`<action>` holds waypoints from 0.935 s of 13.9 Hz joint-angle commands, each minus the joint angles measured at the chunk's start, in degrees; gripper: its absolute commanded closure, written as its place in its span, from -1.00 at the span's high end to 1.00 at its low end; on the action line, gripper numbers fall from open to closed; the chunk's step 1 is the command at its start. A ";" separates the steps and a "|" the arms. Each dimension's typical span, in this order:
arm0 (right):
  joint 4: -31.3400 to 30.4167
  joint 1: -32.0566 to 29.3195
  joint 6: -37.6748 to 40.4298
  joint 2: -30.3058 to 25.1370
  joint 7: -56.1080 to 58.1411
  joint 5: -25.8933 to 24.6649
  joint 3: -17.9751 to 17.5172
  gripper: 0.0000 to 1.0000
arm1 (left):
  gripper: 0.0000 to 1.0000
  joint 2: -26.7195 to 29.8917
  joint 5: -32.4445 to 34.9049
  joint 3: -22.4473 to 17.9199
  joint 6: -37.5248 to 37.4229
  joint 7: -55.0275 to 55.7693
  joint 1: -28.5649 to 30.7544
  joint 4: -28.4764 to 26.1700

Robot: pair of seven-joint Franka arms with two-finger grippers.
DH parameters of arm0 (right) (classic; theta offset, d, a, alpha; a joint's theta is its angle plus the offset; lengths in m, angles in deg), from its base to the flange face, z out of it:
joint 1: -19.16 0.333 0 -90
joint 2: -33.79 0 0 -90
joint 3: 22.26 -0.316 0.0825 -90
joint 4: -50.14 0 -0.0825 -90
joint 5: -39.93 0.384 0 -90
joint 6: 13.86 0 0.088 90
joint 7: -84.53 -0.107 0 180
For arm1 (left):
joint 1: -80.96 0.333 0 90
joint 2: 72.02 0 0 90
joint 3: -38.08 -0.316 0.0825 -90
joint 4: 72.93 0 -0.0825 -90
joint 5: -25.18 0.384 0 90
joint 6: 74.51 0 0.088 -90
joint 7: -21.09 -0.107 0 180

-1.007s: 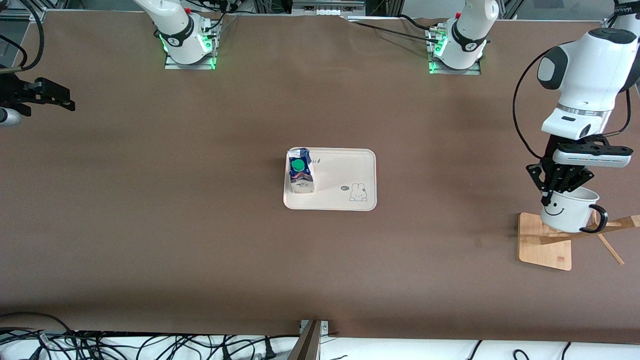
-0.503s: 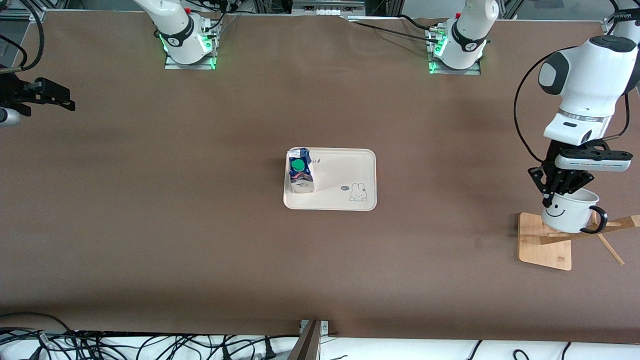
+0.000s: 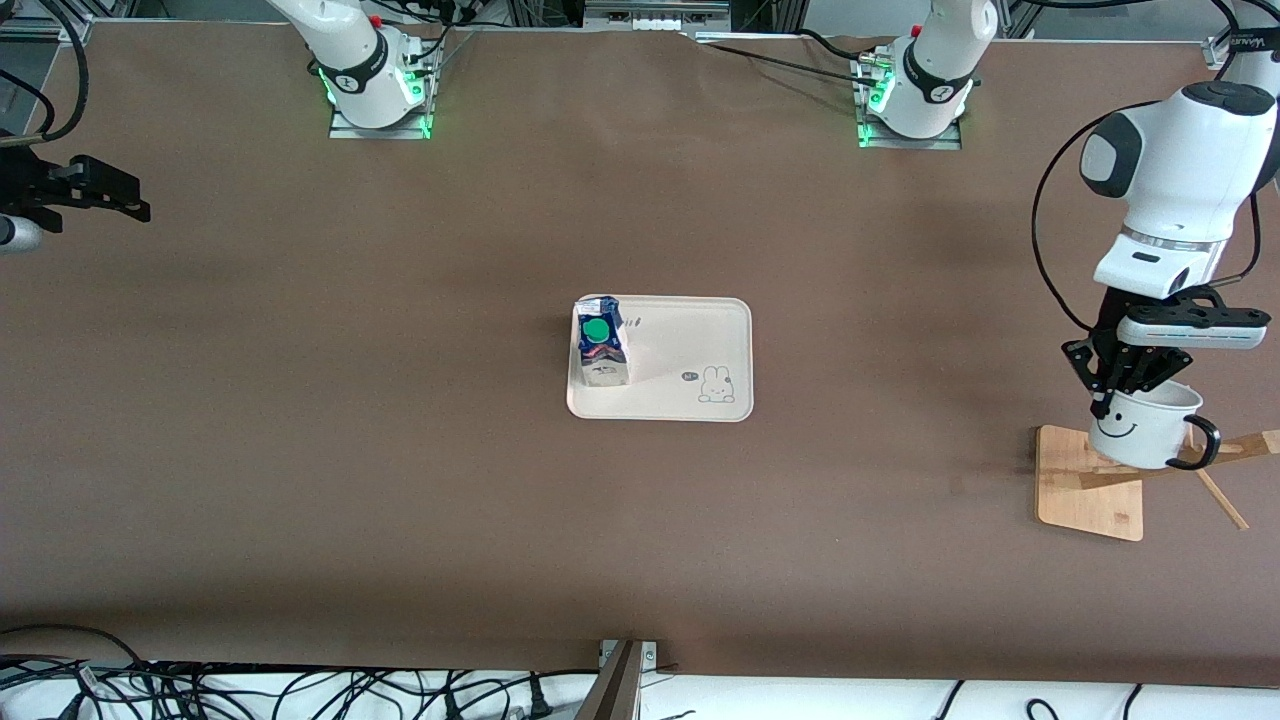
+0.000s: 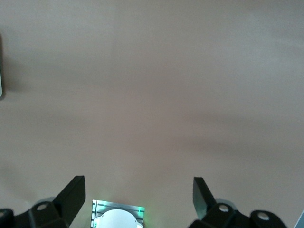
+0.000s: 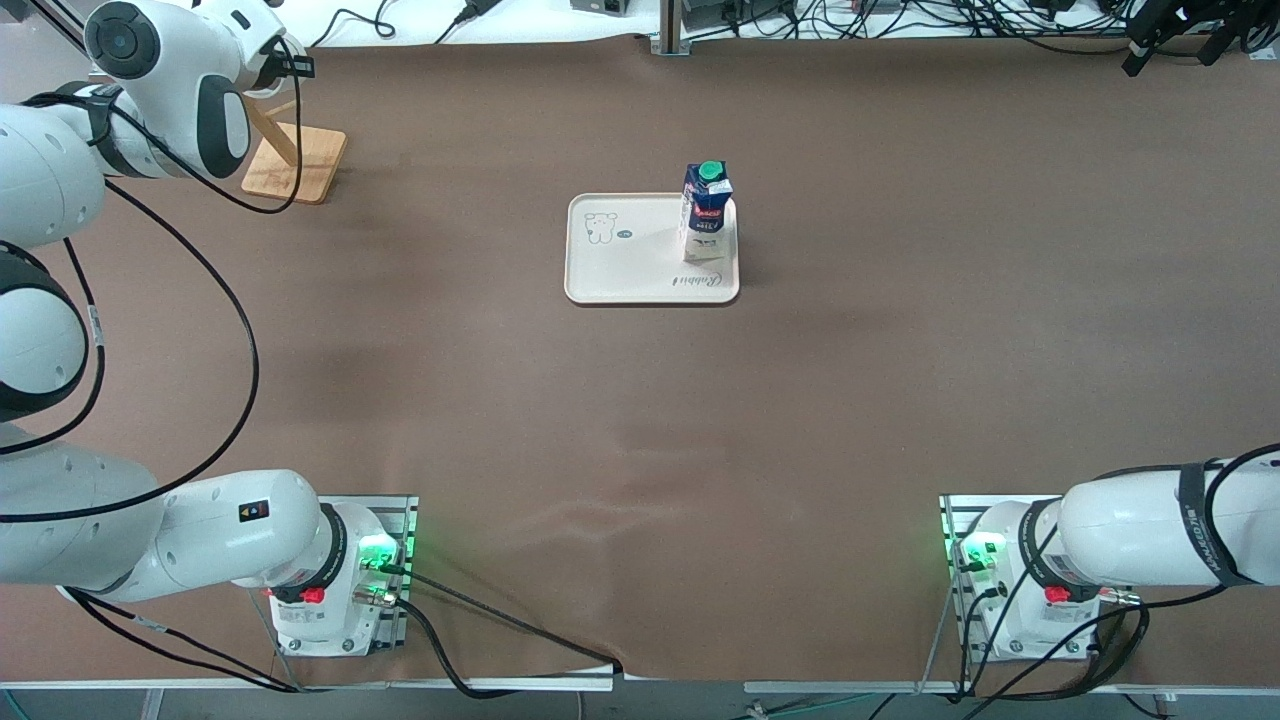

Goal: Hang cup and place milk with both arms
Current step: 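Hang the mug handle on a stand peg with the left gripper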

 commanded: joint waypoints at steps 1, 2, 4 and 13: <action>1.10 -0.19 1.08 0.28 0.11 1.12 -0.10 1.00 | -1.00 -0.64 -0.86 0.19 0.64 -1.26 0.41 1.22; 1.10 -0.19 1.08 0.28 0.11 1.12 -0.10 1.00 | -1.00 -0.64 -0.51 0.19 0.64 -1.61 1.19 1.22; 1.10 -0.19 1.08 0.28 0.02 1.12 -0.10 1.00 | -1.00 -0.64 -0.68 0.19 0.64 -4.50 1.81 1.22; 1.10 -0.19 1.08 0.28 0.11 1.12 -0.10 1.00 | 1.00 -0.29 -0.95 0.27 0.46 -8.12 2.87 1.22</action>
